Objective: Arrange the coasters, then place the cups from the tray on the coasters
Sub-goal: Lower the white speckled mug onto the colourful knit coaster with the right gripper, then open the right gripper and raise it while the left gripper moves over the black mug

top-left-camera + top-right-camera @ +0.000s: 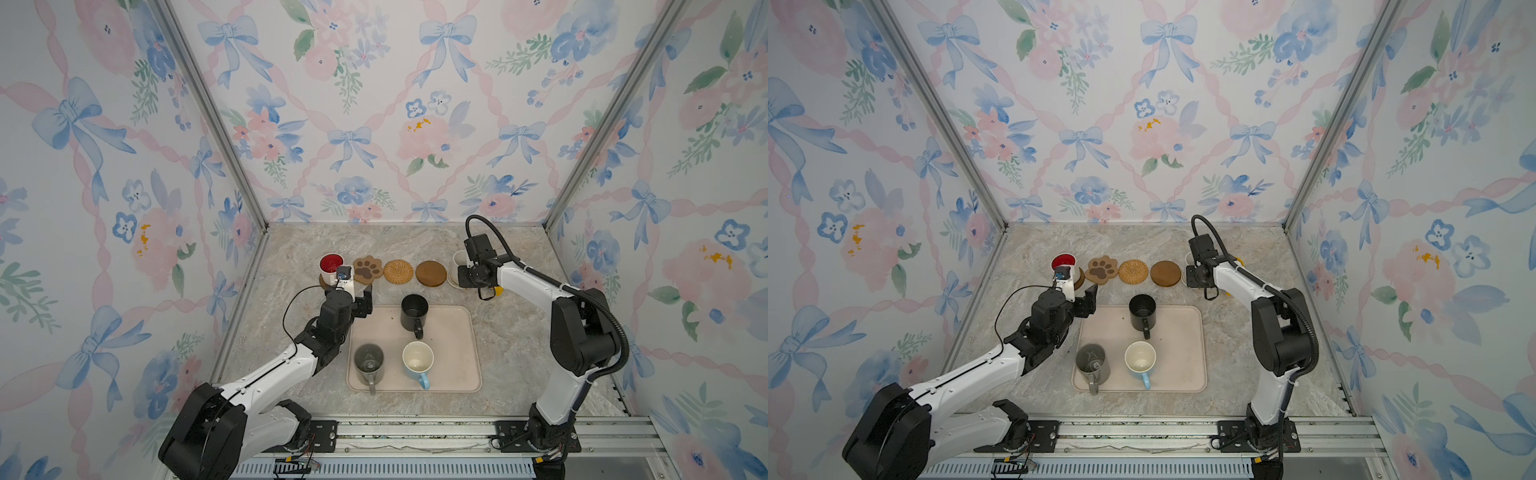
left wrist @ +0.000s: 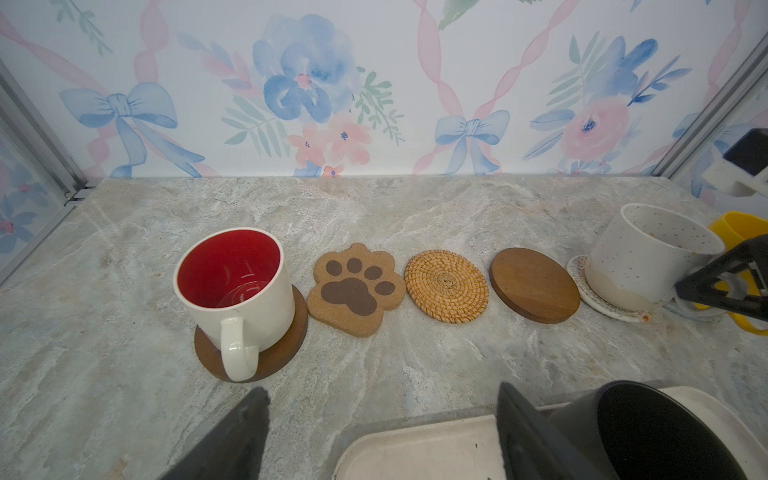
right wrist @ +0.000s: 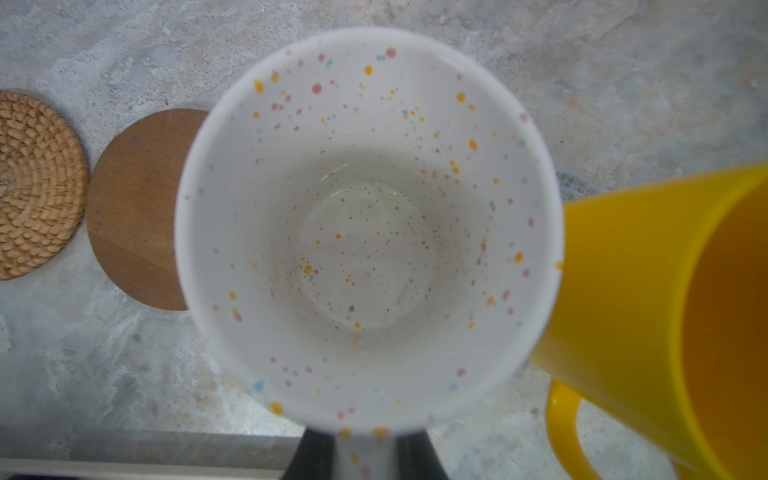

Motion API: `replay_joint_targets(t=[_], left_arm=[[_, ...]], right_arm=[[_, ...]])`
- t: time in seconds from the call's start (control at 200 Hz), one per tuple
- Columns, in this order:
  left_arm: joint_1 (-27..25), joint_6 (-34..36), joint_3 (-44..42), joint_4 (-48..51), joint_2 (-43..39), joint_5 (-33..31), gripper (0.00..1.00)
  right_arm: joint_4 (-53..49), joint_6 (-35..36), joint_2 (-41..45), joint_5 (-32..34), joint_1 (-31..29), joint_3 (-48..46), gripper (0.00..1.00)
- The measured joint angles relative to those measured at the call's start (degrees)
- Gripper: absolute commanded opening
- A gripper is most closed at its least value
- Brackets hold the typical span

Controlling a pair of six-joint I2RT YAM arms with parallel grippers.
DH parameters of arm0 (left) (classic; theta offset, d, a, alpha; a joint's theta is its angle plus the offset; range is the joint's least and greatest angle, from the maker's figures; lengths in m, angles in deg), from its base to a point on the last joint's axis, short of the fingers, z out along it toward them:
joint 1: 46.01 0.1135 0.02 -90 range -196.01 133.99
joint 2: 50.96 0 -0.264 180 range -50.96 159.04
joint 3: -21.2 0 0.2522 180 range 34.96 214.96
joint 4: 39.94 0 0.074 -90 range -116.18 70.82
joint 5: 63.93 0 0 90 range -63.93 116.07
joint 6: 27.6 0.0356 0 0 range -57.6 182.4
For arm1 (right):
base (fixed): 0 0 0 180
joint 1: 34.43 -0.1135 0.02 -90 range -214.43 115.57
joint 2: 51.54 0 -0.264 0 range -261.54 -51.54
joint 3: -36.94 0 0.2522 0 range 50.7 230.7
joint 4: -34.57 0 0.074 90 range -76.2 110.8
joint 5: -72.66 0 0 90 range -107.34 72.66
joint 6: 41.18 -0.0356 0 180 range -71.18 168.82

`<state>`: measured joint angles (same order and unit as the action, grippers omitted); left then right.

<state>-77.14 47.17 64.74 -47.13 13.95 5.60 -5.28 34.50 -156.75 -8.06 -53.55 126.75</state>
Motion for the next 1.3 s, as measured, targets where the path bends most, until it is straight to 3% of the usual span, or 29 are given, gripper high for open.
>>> replay_joint_targets(t=[0.42,0.745,0.99,1.135,1.3], left_arm=[[0.04,0.0,-0.07,0.0,-0.55,0.02,0.81],[0.04,-0.02,-0.15,0.0,-0.9,1.14,0.8],[-0.5,-0.15,0.28,1.4,-1.55,7.17,0.77],[-2.58,-0.22,4.07,6.93,-1.09,9.46,0.75],[-5.29,-0.33,14.47,17.33,3.17,10.1,0.72]], right_arm=[[1.29,-0.61,2.03,0.04,0.0,-1.95,0.33],[1.92,-0.92,4.68,0.17,0.0,-2.58,0.45],[2.64,-1.75,8.79,0.2,-0.15,-5.53,0.49],[3.32,-2.14,11.93,0.44,-0.79,-5.99,0.51],[4.17,-3.08,14.71,0.46,-1.73,-6.36,0.52]])
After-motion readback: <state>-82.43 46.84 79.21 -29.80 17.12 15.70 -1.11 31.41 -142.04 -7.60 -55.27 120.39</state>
